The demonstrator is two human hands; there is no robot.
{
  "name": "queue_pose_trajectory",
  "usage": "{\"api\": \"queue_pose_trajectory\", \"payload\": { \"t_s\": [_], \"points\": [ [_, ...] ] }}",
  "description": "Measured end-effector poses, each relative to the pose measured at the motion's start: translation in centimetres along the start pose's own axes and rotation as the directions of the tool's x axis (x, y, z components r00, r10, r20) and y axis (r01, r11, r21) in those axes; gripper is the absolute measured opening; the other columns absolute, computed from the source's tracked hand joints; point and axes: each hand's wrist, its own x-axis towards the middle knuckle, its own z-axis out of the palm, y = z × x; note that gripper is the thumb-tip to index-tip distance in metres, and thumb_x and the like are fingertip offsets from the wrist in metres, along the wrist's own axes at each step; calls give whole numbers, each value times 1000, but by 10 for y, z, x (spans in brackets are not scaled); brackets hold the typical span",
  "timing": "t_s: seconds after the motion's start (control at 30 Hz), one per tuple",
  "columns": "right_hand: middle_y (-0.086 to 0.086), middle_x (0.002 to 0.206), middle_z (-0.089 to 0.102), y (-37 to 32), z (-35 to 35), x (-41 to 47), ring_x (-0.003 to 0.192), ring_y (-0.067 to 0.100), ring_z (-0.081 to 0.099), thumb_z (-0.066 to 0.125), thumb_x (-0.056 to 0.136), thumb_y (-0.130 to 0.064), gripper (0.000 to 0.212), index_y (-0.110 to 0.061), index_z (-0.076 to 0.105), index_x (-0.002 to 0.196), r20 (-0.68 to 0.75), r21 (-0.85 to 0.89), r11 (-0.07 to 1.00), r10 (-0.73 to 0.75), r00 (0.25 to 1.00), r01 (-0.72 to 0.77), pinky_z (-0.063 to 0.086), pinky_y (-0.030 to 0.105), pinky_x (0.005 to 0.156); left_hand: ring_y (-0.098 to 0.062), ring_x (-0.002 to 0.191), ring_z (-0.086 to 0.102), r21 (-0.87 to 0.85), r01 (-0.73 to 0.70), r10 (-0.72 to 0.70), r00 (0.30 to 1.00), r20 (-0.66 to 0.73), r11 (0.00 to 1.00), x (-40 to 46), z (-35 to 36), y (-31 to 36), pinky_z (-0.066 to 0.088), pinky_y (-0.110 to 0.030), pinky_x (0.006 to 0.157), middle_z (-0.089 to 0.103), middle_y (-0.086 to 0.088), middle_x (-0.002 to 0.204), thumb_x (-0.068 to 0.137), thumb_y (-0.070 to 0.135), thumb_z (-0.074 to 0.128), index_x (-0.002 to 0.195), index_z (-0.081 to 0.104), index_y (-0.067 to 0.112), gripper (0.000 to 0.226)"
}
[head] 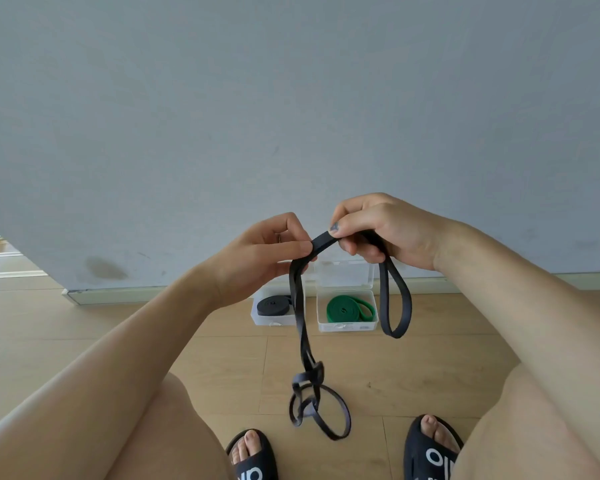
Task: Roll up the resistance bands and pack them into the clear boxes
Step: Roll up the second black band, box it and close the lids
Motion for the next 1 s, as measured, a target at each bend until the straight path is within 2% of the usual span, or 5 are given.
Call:
{"api": "queue_pose_trajectory", "payload": {
  "t_s": [0.17,0.3,0.53,0.7,1.0],
  "points": [
    [10,86,76,3,3,0,73,20,61,58,99,-22,20,-6,70,100,65,-220,975,50,997,-34,55,35,79,-22,78,56,47,8,-6,999,-42,999,0,3,0,48,-33,79,60,-13,84,91,9,68,78,63,14,15],
    [2,61,57,2,18,4,57,17,48,53,104,-46,46,-8,71,85,57,-294,956,26,998,-8,45,31,67,-28,88,56,45,-7,7,1000,-17,999,3,4,1,48,-30,78,67,-16,87,95,7,66,79,53,11,21],
    [7,58,34,2,21,9,51,17,29,58,104,-37,51,5,60,75,-14,-202,979,-42,999,38,32,27,54,-30,112,67,-41,61,-58,995,86,997,-1,0,1,53,-42,102,69,-19,114,108,13,46,105,48,-7,21],
    [1,51,24,-4,21,6,52,19,19,58,102,-28,43,-11,50,63,-47,-99,994,-60,997,55,21,34,55,-34,113,68,23,153,-155,982,105,988,-6,4,5,53,-52,104,71,-19,112,111,26,40,130,48,-7,39],
    [-2,52,19,-5,9,2,51,18,15,56,102,-25,43,-12,48,62,-89,-1,997,-72,993,73,19,32,52,-19,106,73,116,101,-103,995,7,988,-9,6,7,57,-30,87,76,-6,99,106,19,52,86,62,6,25]
  ]
}}
